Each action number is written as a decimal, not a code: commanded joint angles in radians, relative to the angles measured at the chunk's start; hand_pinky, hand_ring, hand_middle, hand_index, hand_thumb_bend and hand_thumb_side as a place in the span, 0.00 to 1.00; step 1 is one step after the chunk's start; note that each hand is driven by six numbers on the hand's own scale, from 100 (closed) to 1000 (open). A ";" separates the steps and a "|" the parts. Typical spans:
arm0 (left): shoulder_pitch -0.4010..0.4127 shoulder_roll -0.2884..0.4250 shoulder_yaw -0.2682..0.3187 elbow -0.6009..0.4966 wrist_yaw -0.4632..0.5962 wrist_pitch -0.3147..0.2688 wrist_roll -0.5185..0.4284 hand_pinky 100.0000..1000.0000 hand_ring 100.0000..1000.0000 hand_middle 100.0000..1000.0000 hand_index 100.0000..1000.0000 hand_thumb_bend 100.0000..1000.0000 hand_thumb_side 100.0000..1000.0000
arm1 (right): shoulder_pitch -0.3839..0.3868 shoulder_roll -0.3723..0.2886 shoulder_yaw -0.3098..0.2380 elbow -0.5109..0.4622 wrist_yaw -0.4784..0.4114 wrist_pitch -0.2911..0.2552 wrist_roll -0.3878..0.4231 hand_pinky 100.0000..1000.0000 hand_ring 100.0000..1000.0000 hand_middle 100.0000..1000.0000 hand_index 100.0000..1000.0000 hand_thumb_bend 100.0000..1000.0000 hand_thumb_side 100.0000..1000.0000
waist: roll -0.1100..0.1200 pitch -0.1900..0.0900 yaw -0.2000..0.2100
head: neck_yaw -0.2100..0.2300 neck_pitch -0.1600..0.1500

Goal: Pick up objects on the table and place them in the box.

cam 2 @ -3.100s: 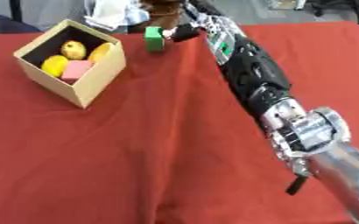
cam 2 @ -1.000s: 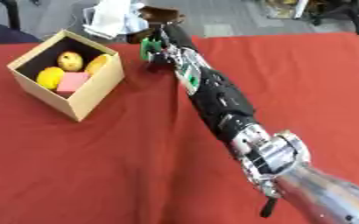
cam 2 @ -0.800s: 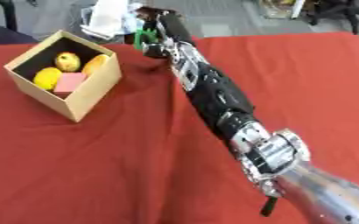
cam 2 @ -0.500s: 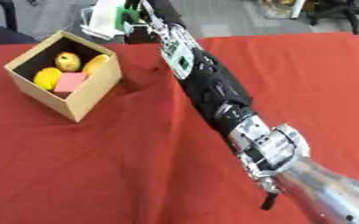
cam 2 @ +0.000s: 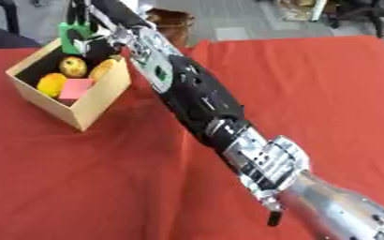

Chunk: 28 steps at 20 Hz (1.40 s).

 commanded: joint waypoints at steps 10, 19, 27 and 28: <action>-0.017 0.008 0.010 -0.009 0.001 -0.004 0.005 0.65 0.49 0.49 0.79 0.35 0.16 | -0.011 -0.009 -0.019 -0.017 0.071 -0.018 0.015 0.66 0.72 0.74 0.89 0.22 0.24 | -0.020 -0.035 -0.031 | 0.023 -0.005; -0.008 0.022 0.037 0.000 -0.016 0.000 0.042 0.65 0.50 0.50 0.79 0.36 0.17 | 0.068 -0.167 0.005 -0.367 -0.239 0.051 0.018 0.65 0.71 0.72 0.88 0.12 0.19 | -0.028 -0.034 -0.154 | 0.132 0.004; -0.006 0.032 0.045 0.016 -0.020 0.007 0.069 0.65 0.50 0.50 0.79 0.37 0.18 | 0.349 -0.279 -0.068 -0.779 -0.479 0.162 -0.019 0.65 0.73 0.73 0.88 0.06 0.20 | -0.030 -0.043 -0.254 | 0.246 0.031; -0.007 0.032 0.043 0.018 -0.019 0.007 0.071 0.65 0.50 0.50 0.79 0.37 0.19 | 0.388 -0.279 -0.084 -0.813 -0.492 0.171 -0.026 0.65 0.73 0.74 0.88 0.06 0.20 | -0.029 -0.044 -0.261 | 0.258 0.034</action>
